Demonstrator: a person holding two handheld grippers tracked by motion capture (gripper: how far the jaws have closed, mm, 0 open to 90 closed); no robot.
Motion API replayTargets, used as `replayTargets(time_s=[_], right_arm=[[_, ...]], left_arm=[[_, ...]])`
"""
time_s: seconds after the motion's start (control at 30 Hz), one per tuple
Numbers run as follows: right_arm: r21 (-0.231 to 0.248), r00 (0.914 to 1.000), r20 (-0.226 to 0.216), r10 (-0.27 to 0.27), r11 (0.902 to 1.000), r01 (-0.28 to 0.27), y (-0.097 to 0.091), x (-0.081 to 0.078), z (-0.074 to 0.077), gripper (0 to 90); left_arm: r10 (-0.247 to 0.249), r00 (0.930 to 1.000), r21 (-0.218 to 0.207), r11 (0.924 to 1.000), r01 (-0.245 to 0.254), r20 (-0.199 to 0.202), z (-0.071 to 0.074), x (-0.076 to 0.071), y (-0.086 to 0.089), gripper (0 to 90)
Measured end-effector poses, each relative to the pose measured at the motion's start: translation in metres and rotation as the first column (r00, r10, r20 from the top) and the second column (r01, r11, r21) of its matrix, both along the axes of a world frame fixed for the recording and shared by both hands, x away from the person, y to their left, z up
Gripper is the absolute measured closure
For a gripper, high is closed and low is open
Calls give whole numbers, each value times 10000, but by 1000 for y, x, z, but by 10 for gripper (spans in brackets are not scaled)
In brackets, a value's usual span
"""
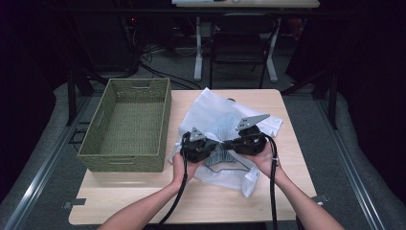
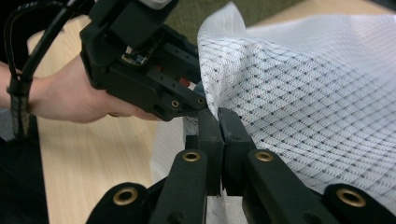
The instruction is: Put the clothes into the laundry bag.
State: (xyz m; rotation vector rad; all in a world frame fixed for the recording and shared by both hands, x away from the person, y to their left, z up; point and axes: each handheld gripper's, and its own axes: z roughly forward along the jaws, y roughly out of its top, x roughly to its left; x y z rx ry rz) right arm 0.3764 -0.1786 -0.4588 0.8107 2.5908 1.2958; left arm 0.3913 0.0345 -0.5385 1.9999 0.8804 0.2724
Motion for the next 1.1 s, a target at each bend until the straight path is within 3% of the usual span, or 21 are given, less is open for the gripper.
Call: replayTargets(time_s=[0.1, 0.27, 0.43, 0.53, 0.63, 0.8, 0.87, 1.1], right_arm=[[-156, 9999, -168, -39, 9999, 36, -1, 2, -6, 892], [-172, 10000, -77, -52, 9998, 51, -1, 3, -5, 892], [-160, 9999, -57, -146, 9998, 145, -3, 4, -4, 892], [-174, 9998, -94, -181, 9997, 180, -3, 4, -5, 892], [-186, 9997, -127, -187, 9997, 184, -2, 5, -6, 892], [-271, 9998, -200, -80, 9996, 74, 1, 5, -9, 892], [-260, 9998, -196, -75, 9996, 70, 1, 4, -8, 892], [200, 9999, -99, -22, 9998, 24, 0, 2, -1, 893]], left_arm=[[-261, 9996, 63, 9996, 261, 95, 2, -1, -1, 646], [-485, 9986, 338, 9983, 478, 206, 8, -9, 6, 430], [-563, 9983, 364, 9978, 557, 160, 8, -19, 11, 371], [-578, 9983, 389, 9976, 577, 16, 2, -17, 13, 357], [-701, 9973, 234, 9972, 706, -206, -3, -12, 10, 385], [-748, 9972, 337, 9966, 749, -67, -8, -12, 1, 625], [-604, 9982, 129, 9981, 605, -23, -8, -11, 1, 695], [278, 9980, -768, 9968, -234, 571, 2, -10, -1, 735]])
